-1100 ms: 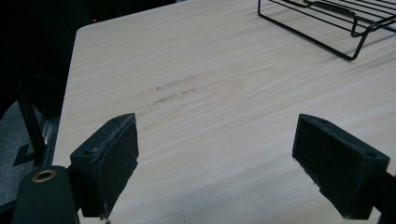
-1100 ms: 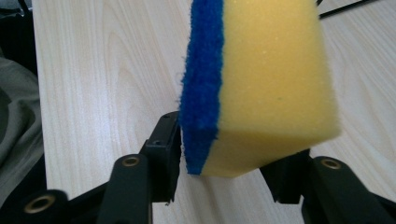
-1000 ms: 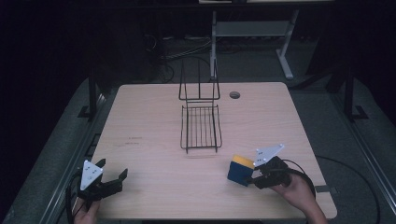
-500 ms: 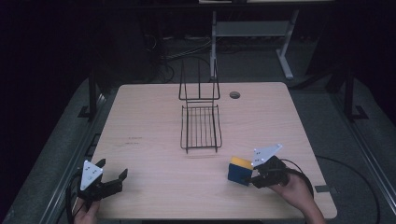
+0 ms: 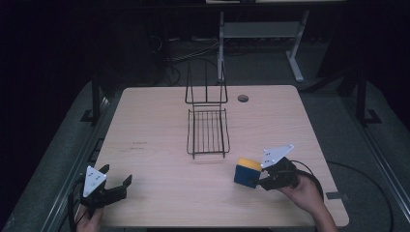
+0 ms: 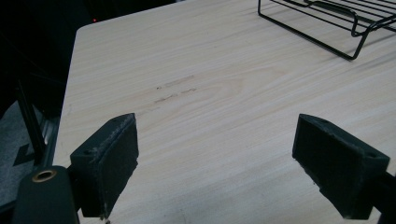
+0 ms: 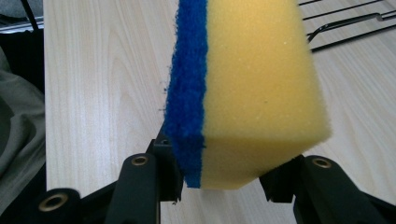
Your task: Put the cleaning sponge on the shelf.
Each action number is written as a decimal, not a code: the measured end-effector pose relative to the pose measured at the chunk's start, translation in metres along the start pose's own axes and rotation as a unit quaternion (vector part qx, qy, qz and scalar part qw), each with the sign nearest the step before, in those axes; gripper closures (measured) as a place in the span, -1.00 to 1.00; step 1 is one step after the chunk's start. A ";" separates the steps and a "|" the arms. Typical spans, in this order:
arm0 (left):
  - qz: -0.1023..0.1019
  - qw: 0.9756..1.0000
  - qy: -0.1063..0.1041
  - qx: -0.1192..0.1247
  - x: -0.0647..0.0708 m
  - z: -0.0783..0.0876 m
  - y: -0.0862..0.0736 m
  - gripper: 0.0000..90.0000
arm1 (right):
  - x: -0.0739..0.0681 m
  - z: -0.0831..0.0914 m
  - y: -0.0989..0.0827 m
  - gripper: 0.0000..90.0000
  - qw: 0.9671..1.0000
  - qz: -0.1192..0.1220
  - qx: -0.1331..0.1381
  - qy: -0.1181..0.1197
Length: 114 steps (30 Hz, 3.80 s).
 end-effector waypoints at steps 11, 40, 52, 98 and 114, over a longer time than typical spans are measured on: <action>-0.001 1.000 -0.001 -0.001 0.000 0.000 0.000 -0.69 | 0.000 -0.004 0.003 0.25 1.000 0.003 -0.006 0.002; -0.009 1.000 -0.008 -0.006 0.003 -0.003 -0.001 -0.69 | 0.003 -0.005 0.010 0.26 1.000 0.005 0.006 -0.002; -0.006 1.000 -0.006 -0.005 0.002 -0.002 -0.001 -0.69 | 0.023 0.004 0.042 0.26 0.999 0.032 0.011 0.001; -0.001 1.000 -0.008 -0.001 -0.001 -0.004 0.002 -0.69 | 0.088 -0.032 0.107 0.26 0.998 0.044 -0.008 0.046; 0.000 1.000 -0.007 0.000 -0.003 -0.004 0.002 -0.69 | 0.118 -0.062 0.126 0.26 0.998 0.032 -0.014 0.048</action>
Point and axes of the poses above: each handheld gripper's, and its own axes: z roughly backward along the jaws, y roughly out of its top, x roughly to its right, the point moved 3 cm from there along -z, roughly forward along the jaws, and after that the axes turned 8 degrees about z, right-handed, at the moved point
